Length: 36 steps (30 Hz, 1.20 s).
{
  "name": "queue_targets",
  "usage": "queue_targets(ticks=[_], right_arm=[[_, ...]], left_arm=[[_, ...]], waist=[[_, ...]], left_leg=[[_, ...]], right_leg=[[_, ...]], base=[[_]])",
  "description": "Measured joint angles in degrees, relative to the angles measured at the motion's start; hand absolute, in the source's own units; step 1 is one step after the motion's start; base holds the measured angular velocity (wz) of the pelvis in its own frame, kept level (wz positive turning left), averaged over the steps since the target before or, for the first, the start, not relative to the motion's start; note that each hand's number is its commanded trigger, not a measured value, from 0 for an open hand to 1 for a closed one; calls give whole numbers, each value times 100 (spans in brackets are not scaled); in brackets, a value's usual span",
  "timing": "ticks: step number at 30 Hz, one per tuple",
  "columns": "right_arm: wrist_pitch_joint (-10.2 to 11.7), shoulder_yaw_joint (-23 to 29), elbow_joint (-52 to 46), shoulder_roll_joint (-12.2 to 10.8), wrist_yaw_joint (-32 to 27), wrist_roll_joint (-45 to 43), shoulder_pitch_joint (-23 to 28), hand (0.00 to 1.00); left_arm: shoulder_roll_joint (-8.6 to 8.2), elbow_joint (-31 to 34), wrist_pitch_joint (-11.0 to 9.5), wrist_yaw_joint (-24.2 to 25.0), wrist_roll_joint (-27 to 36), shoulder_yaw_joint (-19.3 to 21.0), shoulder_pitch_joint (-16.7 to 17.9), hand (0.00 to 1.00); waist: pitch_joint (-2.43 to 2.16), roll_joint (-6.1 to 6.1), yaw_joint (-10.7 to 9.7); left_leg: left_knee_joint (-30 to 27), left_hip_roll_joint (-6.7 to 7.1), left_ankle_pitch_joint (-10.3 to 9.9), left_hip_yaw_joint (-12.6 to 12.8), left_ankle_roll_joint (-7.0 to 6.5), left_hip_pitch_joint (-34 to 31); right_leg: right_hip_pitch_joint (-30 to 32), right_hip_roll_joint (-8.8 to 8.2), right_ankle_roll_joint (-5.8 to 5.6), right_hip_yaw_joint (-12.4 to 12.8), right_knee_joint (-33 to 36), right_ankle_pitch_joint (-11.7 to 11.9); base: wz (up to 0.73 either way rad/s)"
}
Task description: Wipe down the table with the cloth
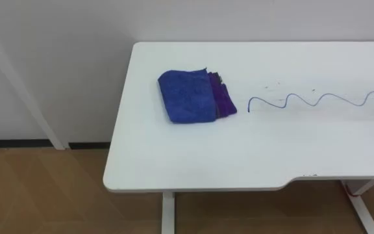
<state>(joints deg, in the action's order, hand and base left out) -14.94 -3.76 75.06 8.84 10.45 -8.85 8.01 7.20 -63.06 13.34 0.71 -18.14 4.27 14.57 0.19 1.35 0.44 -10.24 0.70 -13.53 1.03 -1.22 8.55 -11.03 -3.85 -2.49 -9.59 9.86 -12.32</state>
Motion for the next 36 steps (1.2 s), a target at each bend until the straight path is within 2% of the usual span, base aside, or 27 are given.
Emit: queue_targets(ticks=[10,15,19,22,24,26,27,30,31,32,33,35,36], right_arm=[[63,2,-18,1,-73,32,-41,0],[56,94,93,0,-372,802,6,0],[63,936,190,30,-605,1829,105,0],[66,1813,287,121,-857,2565,164,0],[42,2332,276,276,-996,2900,159,0],[46,2871,231,598,-1290,3088,167,0],[57,2952,222,689,-1366,3149,155,0],[116,3281,-357,1193,-1942,3153,-96,0],[118,3309,-552,1253,-2042,3151,-128,0],[163,3334,-899,1379,-2208,3133,-237,0],[277,3384,-1089,1510,-2352,3033,-406,0],[389,3387,-1418,1676,-2595,2720,-658,0],[409,3386,-1788,1740,-2767,2552,-768,0]], left_arm=[[1,-3,-29,-17,-5,2,-32,0],[2,23,-22,-37,2,33,-26,0],[6,72,-23,-43,0,412,65,0],[12,171,-11,-48,-14,877,138,0],[41,239,0,-58,-35,1137,171,0],[112,379,-26,-185,-32,1391,289,0],[141,391,-30,-215,-34,1432,286,0],[328,496,-122,-401,-30,1514,317,0],[355,558,-121,-406,-25,1514,317,0],[400,677,-131,-407,-24,1513,321,0],[446,702,-147,-421,-25,1505,321,0],[475,756,-240,-477,-26,1454,303,0],[475,783,-291,-494,-29,1451,278,0]], waist=[[2,1,4],[6,10,-5],[6,19,-90],[6,51,-279],[-3,102,-357],[-5,190,-423],[-5,210,-436],[-2,388,-506],[-10,428,-504],[17,467,-506],[11,516,-503],[5,547,-495],[-12,527,-475]], left_leg=[[-1,-1,0,22,0,-11],[0,-3,0,20,0,-4],[-3,3,0,-24,0,7],[-14,1,0,-30,0,7],[1,4,0,-28,0,-11],[5,20,0,11,0,-15],[6,19,0,17,0,-14],[-34,5,2,73,-1,-90],[-42,3,3,75,0,-115],[-48,-3,3,83,0,-137],[-46,-4,3,91,0,-139],[-37,-6,2,93,0,-165],[-40,-6,3,94,0,-211]], right_leg=[[11,-1,0,2,-2,0],[7,-2,0,-11,-6,0],[-24,-1,0,-42,-24,0],[-9,-3,0,-69,-31,0],[13,-7,-1,-72,-31,-1],[31,-24,12,-49,-37,-36],[31,-25,11,-44,-37,-39],[153,-11,17,23,-2,-32],[190,-6,19,37,5,-26],[213,8,18,74,-7,-11],[224,11,17,79,-6,-8],[250,12,13,74,0,-4],[295,11,14,76,10,1]], base=[[-1],[0],[5],[1],[0],[-6],[-8],[-11],[-4],[-5],[-5],[0],[0]])
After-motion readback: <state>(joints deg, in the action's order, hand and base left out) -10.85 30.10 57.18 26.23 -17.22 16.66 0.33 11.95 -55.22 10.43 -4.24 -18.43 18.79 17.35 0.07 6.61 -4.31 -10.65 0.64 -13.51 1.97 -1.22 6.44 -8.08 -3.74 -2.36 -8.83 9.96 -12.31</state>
